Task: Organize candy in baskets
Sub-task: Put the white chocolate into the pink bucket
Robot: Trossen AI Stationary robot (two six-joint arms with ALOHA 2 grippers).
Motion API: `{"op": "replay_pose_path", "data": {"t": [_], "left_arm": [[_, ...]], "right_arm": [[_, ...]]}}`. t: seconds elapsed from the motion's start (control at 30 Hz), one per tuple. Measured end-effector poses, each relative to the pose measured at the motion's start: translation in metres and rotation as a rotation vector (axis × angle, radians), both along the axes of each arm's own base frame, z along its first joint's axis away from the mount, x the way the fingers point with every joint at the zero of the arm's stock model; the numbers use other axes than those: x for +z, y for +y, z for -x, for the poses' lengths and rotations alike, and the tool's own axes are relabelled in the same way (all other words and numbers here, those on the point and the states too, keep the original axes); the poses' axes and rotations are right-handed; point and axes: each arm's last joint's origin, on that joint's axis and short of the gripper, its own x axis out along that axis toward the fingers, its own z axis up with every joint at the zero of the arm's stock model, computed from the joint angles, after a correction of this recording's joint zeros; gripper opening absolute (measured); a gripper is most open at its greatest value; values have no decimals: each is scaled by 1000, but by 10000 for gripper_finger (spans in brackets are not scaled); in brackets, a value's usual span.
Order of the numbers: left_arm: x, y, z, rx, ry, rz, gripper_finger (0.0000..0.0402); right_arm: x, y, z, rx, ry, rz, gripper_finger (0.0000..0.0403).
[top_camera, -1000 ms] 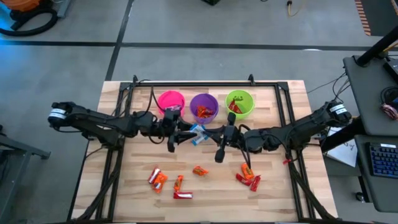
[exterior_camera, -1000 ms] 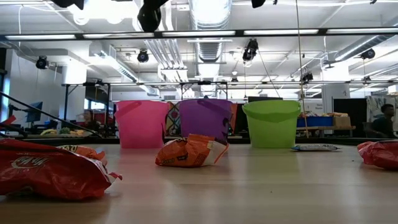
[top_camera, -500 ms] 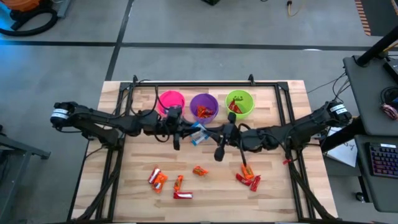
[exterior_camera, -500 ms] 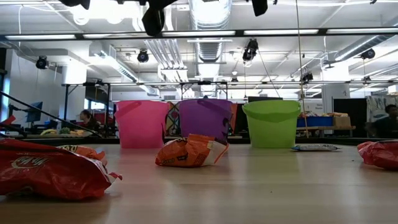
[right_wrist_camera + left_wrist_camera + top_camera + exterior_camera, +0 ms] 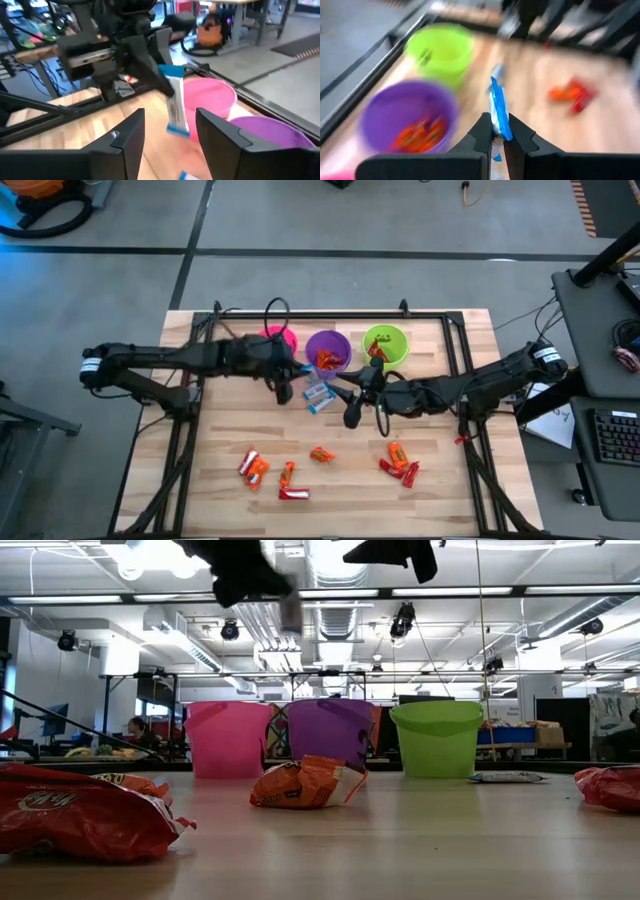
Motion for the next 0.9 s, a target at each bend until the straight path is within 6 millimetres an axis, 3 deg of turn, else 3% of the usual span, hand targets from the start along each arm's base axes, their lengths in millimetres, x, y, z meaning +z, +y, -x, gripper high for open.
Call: {"op": "replay_pose_path", "data": {"t": [0.23,0.47,0.67,0.9], "left_arm": [[2,53,27,111,237,-102,5],[-21,107,55,203,287,-3,5],[-35,125,68,260,317,-7,5],[-41,131,65,269,325,1,23]], "right_arm": [[4,-2,1,-18,63,-27,175],[6,-13,1,-73,82,-88,175],[14,-36,1,-114,155,-192,176],[27,-65,3,-134,217,-287,176]]}}
